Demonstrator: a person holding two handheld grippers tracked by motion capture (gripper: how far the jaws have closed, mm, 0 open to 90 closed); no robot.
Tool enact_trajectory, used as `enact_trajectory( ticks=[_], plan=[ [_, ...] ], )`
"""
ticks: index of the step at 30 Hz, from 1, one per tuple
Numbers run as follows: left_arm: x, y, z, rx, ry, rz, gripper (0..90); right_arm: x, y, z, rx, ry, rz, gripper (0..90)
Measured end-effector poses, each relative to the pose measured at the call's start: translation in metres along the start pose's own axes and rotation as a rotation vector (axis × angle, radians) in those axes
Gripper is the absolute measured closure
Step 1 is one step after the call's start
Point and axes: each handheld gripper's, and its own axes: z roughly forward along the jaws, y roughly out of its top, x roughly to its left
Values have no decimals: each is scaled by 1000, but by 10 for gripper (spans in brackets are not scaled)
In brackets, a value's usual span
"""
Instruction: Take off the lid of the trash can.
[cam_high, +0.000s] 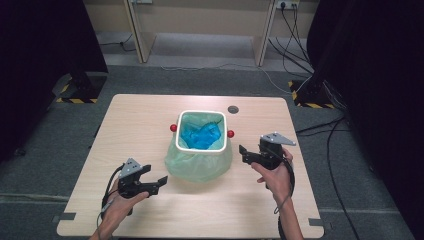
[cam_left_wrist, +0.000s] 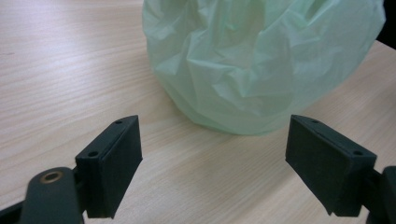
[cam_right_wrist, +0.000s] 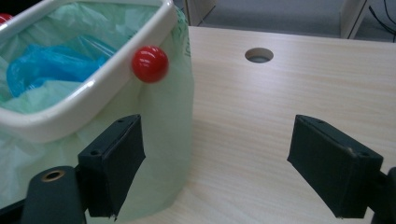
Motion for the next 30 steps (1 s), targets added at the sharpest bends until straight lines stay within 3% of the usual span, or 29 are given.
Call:
enact_trajectory(
  ticks=[15, 22, 30],
  plan=[
    [-5, 8, -2, -21, -14, 9, 176, 14, 36, 17, -13, 22, -17, 218],
    [-9, 17, -4, -42, -21, 20, 176, 20, 50, 28, -15, 43, 4, 280],
    [-15, 35, -3, -76, -33, 41, 176, 25, 59, 45, 7, 37, -7, 383]
  ],
)
